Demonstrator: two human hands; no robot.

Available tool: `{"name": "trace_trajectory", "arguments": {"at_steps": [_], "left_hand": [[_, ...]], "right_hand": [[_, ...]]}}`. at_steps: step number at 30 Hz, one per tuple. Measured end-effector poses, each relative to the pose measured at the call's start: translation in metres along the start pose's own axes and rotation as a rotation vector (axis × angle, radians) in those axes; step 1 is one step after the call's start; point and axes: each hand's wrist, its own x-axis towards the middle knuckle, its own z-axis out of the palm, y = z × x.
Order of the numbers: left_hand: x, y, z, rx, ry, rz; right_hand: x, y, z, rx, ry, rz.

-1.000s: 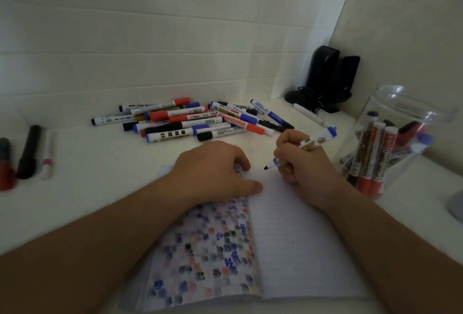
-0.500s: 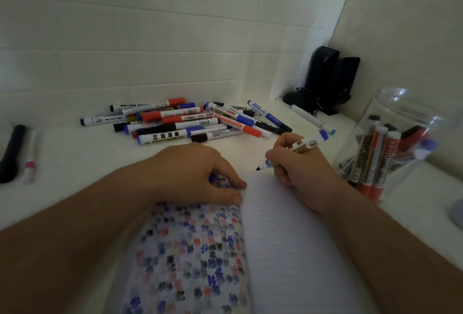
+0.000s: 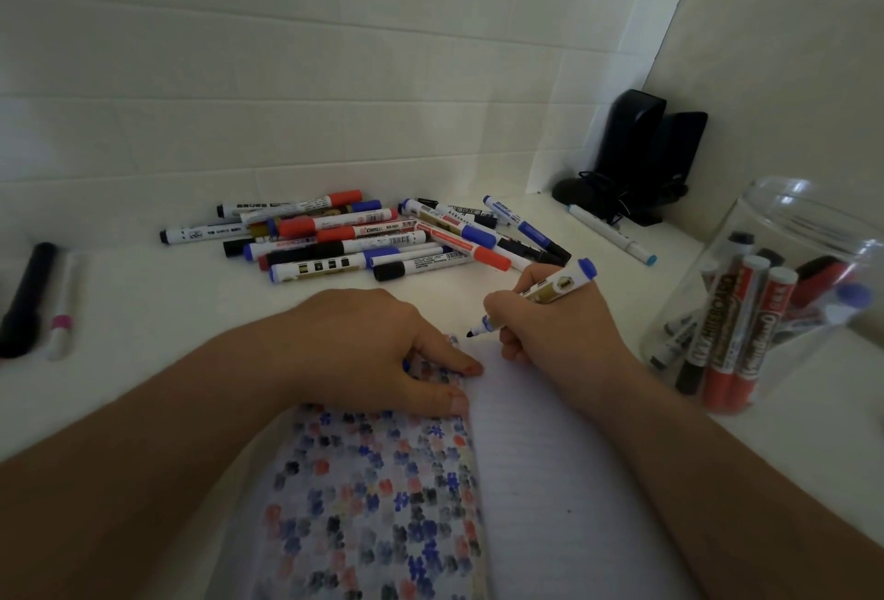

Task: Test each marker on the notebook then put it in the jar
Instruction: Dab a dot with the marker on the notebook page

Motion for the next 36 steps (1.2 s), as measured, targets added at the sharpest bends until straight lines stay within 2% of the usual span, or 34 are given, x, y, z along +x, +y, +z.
{"name": "trace_trajectory", "arguments": {"at_steps": [16, 22, 28, 36], "left_hand": [[0.0021, -0.0023, 0.0048, -0.023, 0.033, -0.011], [-0.0007, 0.0005, 0.0037, -0.017, 0.03, -0.039], [0.0007, -0.001, 0.0047, -0.036, 0.027, -0.041], [0.0005, -0.0013, 0.0048, -0.041, 0.029, -0.043]], "right_hand": [[-0.0038, 0.001, 0.0022, -0.086, 0.002, -0.039], [-0.0023, 0.0015, 0.0013, -0.012, -0.007, -0.013], [-0.0046, 0.0003, 0.0033, -0.082, -0.027, -0.055], [-0.0034, 0.001, 0.0021, -0.032, 0.005, -0.024]]}}
